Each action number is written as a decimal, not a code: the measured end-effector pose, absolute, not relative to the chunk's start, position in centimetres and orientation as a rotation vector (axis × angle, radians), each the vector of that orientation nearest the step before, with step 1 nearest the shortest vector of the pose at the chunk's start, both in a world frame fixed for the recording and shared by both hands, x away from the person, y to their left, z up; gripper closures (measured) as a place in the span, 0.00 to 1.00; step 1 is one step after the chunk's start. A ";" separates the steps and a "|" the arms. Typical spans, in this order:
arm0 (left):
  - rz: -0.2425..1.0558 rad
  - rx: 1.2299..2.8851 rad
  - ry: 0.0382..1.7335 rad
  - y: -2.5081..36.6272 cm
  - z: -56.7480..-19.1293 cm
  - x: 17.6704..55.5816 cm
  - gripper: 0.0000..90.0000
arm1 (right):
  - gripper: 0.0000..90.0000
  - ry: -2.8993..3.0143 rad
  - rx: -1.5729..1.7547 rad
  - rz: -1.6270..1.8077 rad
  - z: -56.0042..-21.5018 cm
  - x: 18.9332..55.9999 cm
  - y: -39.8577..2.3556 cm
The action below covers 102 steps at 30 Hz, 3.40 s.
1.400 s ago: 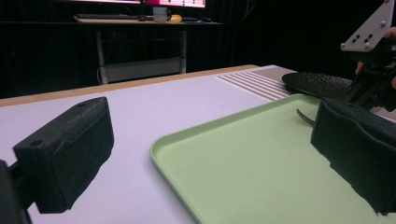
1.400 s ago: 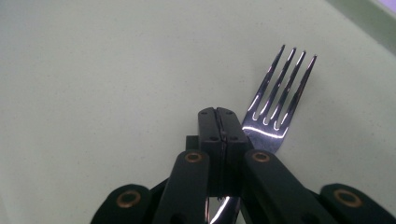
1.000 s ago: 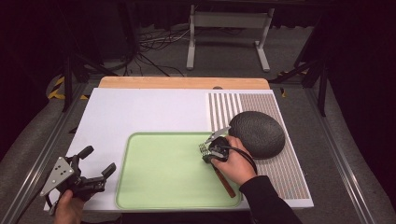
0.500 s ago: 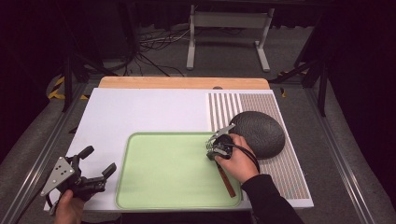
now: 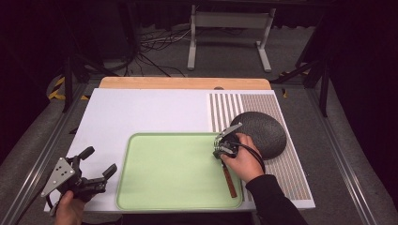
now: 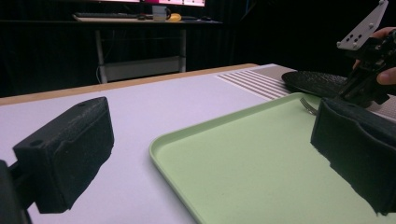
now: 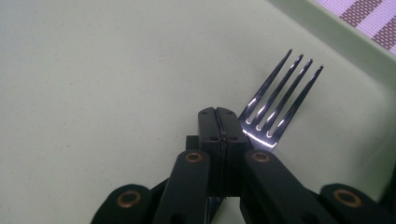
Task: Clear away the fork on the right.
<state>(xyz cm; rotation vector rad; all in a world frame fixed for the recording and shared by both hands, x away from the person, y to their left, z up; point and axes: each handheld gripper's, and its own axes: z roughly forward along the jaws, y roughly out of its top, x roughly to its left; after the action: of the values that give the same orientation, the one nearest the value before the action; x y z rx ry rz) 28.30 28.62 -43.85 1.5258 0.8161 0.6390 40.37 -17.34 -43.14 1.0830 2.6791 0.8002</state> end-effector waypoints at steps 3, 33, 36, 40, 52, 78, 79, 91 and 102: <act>0.638 1.526 0.819 28.6 -43.9 28.3 0.00 | 1.00 2.667 1.100 0.801 -43.1 40.3 -17.6; 0.640 1.527 0.818 28.6 -43.9 28.3 0.00 | 0.92 2.590 1.158 0.871 -42.2 39.8 -19.8; 0.640 1.527 0.818 28.6 -43.9 28.3 0.00 | 0.83 2.581 1.133 0.906 -41.7 39.6 -19.8; 0.639 1.526 0.819 28.6 -43.9 28.3 0.00 | 0.60 2.583 1.065 0.997 -40.9 39.2 -19.8; 0.640 1.530 0.818 28.6 -43.9 28.3 0.00 | 0.22 2.493 0.883 1.240 -39.6 38.6 -21.0; 0.641 1.535 0.823 28.5 -44.0 28.4 0.00 | 0.17 2.240 0.748 1.536 -39.7 35.4 -28.0; 0.641 1.535 0.823 28.5 -44.0 28.4 0.00 | 0.17 2.240 0.748 1.536 -39.7 35.4 -28.0; 0.643 1.537 0.825 28.4 -44.0 28.4 0.00 | 0.16 2.156 0.745 1.597 -41.1 34.2 -30.8; 0.639 1.538 0.823 28.5 -44.0 28.3 0.00 | 0.16 2.104 0.791 1.592 -42.7 33.7 -32.7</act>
<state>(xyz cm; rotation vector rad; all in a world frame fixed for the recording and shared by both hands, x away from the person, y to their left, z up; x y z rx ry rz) 28.35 28.46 -43.98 1.5376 0.8229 0.6387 33.74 -32.72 -42.65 0.7911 2.1044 1.5918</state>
